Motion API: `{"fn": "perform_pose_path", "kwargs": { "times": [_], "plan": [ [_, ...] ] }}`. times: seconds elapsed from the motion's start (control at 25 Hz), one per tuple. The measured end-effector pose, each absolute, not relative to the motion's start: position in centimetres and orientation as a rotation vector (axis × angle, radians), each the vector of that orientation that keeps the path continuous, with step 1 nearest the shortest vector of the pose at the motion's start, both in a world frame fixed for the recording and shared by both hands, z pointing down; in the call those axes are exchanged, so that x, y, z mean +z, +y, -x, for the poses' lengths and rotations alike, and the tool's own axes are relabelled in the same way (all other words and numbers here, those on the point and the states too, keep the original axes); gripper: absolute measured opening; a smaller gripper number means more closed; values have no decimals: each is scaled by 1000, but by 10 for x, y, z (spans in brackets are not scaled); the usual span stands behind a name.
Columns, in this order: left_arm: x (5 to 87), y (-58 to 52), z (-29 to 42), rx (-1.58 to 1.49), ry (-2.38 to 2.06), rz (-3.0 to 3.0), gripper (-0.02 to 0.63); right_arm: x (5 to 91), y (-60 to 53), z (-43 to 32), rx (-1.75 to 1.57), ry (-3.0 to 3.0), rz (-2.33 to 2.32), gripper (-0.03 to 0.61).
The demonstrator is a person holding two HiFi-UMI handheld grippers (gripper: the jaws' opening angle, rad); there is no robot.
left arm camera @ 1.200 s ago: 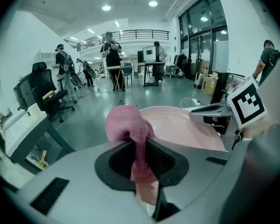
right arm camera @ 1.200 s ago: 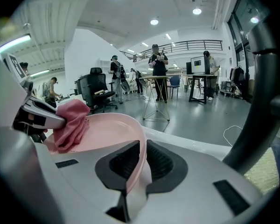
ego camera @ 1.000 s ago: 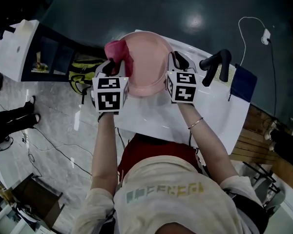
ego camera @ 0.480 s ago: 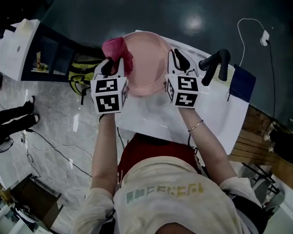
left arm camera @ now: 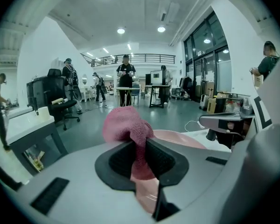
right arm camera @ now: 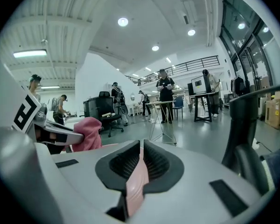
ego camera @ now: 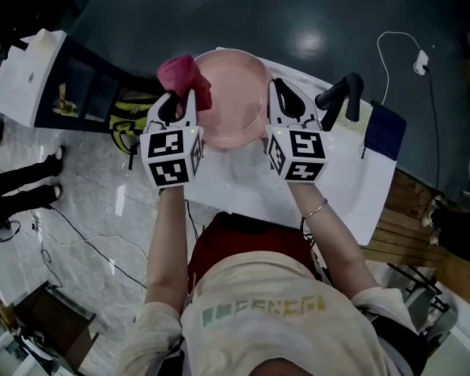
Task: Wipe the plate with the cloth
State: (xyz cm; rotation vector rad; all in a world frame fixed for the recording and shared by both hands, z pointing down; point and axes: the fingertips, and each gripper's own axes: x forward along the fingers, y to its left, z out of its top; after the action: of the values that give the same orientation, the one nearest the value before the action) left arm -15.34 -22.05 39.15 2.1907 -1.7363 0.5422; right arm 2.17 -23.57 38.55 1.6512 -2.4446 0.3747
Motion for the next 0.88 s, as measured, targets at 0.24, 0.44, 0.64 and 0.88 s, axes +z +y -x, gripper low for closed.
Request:
{"fn": "perform_pose_path", "kwargs": {
  "times": [0.24, 0.44, 0.64, 0.88],
  "plan": [
    [374, -203, 151, 501, -1758, -2225, 67, 367, -214, -21, 336, -2496, -1646, 40],
    [356, -187, 147, 460, -1769, -2256, 67, 350, -194, -22, 309, -2533, -1633, 38],
    [344, -168, 144, 415, -1780, -2287, 67, 336, -171, -21, 306, -2588, -1591, 38],
    [334, -143, 145, 365, -1792, -2296, 67, 325, -144, -21, 305, -2628, -1544, 38]
  ]
}}
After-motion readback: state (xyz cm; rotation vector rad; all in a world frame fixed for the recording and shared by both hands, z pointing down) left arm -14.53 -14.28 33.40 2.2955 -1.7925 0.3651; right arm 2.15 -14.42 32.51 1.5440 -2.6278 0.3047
